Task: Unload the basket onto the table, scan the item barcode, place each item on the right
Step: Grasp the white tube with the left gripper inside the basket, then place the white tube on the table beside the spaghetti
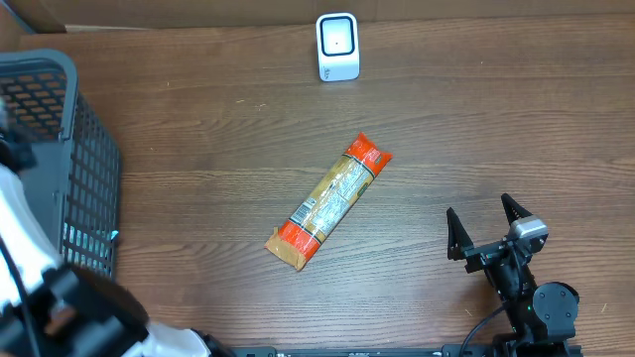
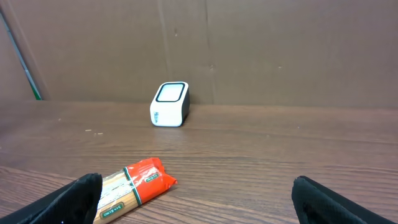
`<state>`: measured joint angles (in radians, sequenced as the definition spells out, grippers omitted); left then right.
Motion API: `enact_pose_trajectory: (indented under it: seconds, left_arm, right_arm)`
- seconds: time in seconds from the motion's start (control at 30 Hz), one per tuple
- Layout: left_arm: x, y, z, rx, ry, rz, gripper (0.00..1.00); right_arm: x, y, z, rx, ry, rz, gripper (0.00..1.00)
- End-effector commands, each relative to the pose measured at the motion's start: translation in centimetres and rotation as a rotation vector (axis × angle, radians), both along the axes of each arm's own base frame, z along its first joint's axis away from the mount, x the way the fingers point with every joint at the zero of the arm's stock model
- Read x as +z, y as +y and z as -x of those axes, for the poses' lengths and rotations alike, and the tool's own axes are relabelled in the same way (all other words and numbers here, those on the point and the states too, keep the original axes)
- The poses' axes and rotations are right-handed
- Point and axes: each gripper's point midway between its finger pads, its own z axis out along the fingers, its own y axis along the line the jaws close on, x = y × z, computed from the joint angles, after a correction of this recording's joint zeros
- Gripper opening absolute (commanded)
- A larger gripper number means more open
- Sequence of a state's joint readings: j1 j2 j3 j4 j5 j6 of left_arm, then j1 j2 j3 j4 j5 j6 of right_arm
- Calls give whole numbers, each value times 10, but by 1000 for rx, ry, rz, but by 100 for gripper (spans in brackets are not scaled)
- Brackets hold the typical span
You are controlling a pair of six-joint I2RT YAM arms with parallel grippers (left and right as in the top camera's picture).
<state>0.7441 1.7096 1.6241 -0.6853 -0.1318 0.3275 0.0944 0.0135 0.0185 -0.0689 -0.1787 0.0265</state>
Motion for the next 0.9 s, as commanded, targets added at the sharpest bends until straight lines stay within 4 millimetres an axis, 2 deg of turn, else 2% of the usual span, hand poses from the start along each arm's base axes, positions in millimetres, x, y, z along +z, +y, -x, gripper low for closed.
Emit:
enact_pose_trajectory:
  seconds: [0.0, 0.1, 0.17, 0.27, 0.33, 0.4, 0.5, 0.57, 0.73, 0.87]
  left_arm:
    - [84, -10, 15, 67, -207, -83, 4]
    - [123, -31, 24, 52, -330, -91, 4]
    - [147, -55, 23, -12, -436, -49, 4]
    - [170, -107, 15, -157, -576, 99, 4]
    - [177, -149, 11, -269, -630, 236, 4]
    - [175, -186, 7, -368, -630, 355, 4]
    - [156, -226, 4, -440, -554, 469, 4]
    - [137, -249, 1, -462, -477, 521, 4]
    - [73, -296, -7, -489, -247, 524, 4]
    - [16, -323, -7, -484, -98, 475, 4]
  right_arm:
    - [-2, 1, 0, 3, -4, -4, 100]
    - [-2, 1, 0, 3, -4, -4, 100]
    - [-2, 1, 0, 3, -4, -4, 100]
    - [-2, 1, 0, 3, -4, -4, 100]
    - [-2, 1, 0, 3, -4, -4, 100]
    - [-2, 1, 0, 3, -4, -4, 100]
    - [-2, 1, 0, 3, -4, -4, 100]
    - [-2, 1, 0, 3, -4, -4, 100]
    - [-2, 1, 0, 3, -4, -4, 100]
    - [-2, 1, 0, 3, -4, -4, 100]
